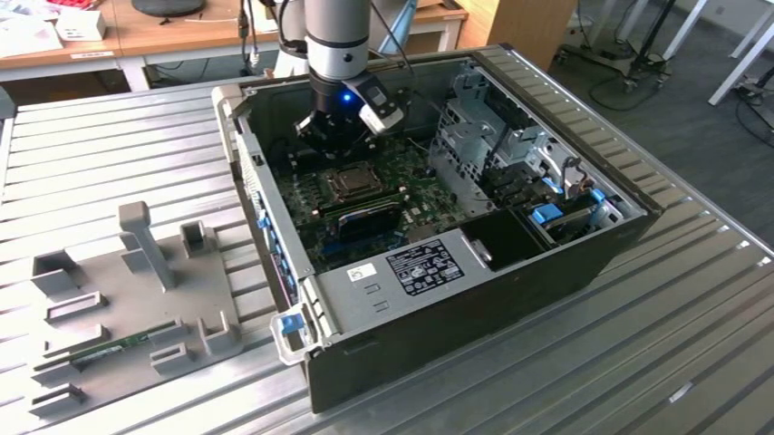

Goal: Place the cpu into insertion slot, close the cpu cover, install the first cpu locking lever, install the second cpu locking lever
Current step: 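Install the first cpu locking lever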

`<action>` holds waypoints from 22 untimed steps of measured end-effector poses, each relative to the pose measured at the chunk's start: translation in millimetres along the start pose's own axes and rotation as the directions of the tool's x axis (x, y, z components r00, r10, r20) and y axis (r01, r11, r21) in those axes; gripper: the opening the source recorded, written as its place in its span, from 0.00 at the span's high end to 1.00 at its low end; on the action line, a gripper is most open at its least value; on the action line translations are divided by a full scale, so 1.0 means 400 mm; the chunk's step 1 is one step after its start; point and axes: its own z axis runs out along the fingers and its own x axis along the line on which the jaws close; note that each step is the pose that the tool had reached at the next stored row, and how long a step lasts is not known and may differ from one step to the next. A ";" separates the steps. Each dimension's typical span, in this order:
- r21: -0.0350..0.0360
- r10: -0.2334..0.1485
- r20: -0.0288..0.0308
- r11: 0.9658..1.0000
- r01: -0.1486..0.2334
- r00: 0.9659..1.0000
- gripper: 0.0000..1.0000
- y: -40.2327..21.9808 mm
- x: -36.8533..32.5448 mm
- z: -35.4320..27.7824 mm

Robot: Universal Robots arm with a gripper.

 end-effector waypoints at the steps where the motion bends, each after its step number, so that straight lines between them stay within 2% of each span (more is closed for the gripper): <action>1: 0.000 0.000 0.000 1.000 0.000 1.000 0.90 0.000 0.000 0.000; 4: 0.000 -0.001 0.000 1.000 0.001 1.000 0.90 0.000 -0.004 0.000; 11: -0.001 -0.017 -0.001 1.000 0.017 1.000 0.90 0.000 -0.034 0.002; 19: -0.003 -0.080 -0.001 0.997 0.080 0.997 0.90 0.001 -0.044 0.002; 22: -0.003 -0.083 -0.001 0.997 0.083 0.997 0.90 0.001 -0.044 0.003</action>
